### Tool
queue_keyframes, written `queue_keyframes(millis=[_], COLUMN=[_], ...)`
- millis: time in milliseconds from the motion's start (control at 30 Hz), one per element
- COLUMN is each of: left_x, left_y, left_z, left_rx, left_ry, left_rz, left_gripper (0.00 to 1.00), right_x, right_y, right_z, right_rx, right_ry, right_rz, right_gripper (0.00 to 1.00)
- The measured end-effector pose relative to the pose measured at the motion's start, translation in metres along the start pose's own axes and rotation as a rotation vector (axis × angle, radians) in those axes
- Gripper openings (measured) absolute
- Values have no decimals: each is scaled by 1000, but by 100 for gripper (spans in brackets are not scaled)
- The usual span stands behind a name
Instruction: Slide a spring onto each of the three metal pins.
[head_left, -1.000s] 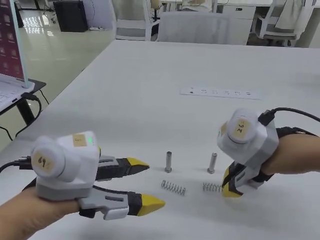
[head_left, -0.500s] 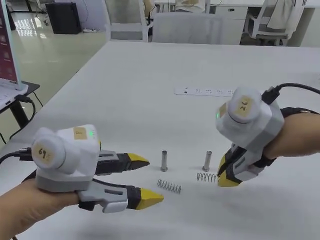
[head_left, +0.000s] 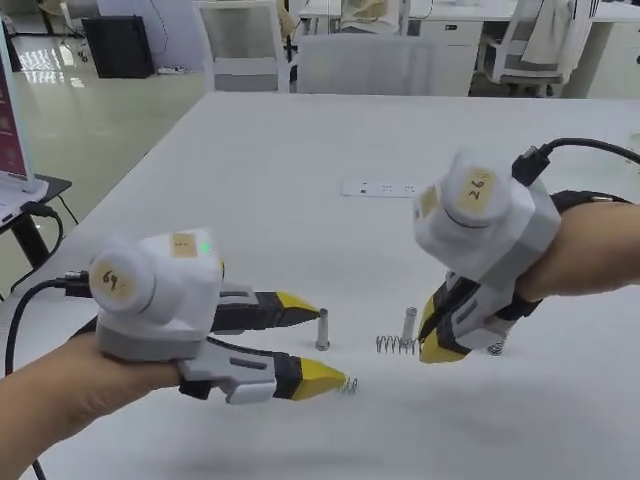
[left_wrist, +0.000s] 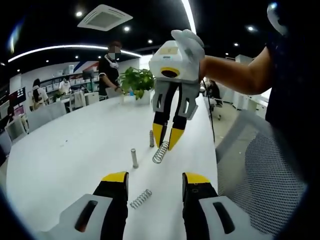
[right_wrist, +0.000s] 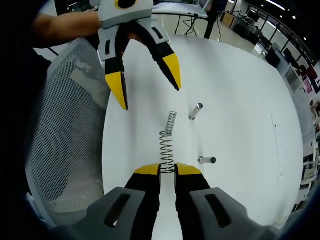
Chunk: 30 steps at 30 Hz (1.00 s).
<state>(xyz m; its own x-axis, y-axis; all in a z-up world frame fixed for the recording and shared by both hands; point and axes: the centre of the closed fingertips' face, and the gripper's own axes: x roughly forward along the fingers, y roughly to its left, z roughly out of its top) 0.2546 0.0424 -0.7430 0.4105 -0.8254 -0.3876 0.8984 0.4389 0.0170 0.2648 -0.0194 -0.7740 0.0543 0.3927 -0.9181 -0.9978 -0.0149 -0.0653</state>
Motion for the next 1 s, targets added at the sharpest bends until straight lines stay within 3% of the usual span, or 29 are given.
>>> queue_keyframes(millis=[400, 633, 1000], left_x=[12, 16, 18], left_y=[-7, -11, -15], left_z=[6, 9, 7], left_rx=[4, -2, 13], left_ry=[-9, -36, -43], left_rz=[-30, -44, -52], left_gripper=[32, 27, 20], right_x=[-5, -4, -6], right_y=[6, 10, 16], right_z=[16, 23, 32], right_rx=[-44, -72, -112], right_ry=[-10, -11, -15], right_rz=[4, 7, 15], right_gripper=[8, 8, 8])
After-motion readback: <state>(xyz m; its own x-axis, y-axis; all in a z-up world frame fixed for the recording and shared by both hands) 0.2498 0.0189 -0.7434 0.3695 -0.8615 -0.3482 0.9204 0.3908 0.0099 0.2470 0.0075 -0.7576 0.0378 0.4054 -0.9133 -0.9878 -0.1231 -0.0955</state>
